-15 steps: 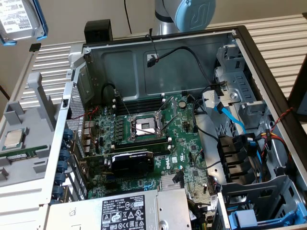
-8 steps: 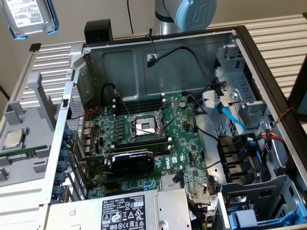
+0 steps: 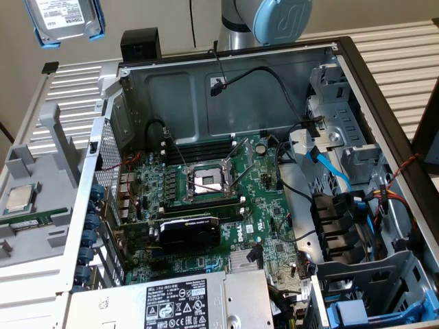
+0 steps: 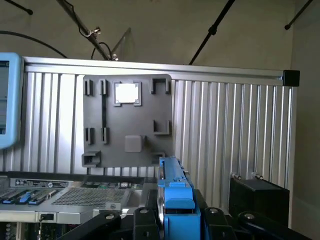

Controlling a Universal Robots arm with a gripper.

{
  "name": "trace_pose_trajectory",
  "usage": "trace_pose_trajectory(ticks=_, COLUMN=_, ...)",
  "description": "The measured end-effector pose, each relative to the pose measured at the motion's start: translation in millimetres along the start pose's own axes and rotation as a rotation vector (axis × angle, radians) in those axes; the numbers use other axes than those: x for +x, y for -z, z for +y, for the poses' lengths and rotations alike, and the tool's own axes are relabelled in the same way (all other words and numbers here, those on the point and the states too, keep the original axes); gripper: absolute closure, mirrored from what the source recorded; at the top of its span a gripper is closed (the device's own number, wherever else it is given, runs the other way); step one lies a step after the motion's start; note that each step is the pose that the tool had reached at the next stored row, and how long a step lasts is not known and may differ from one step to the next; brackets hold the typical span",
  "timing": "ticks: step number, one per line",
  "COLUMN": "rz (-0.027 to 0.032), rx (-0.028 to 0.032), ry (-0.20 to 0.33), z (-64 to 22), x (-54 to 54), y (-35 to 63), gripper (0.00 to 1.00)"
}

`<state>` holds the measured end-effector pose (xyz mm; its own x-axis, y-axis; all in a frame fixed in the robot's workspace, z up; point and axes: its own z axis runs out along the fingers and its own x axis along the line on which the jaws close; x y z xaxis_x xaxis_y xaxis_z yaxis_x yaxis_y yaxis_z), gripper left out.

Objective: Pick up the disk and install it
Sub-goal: 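Pick up the disk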

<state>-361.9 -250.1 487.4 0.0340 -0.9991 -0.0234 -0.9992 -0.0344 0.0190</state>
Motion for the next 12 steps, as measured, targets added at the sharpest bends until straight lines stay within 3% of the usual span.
trace_pose_trajectory(ticks=7, rz=0.0, rx=-0.0007, ry=0.0, z=-28.7, x=6.2, y=13.2, gripper=0.63)
trace_pose_trajectory(ticks=12, rz=-0.0001, rx=-0.0009, ry=0.0, z=-41.0, x=15.8, y=16.7, gripper=0.63)
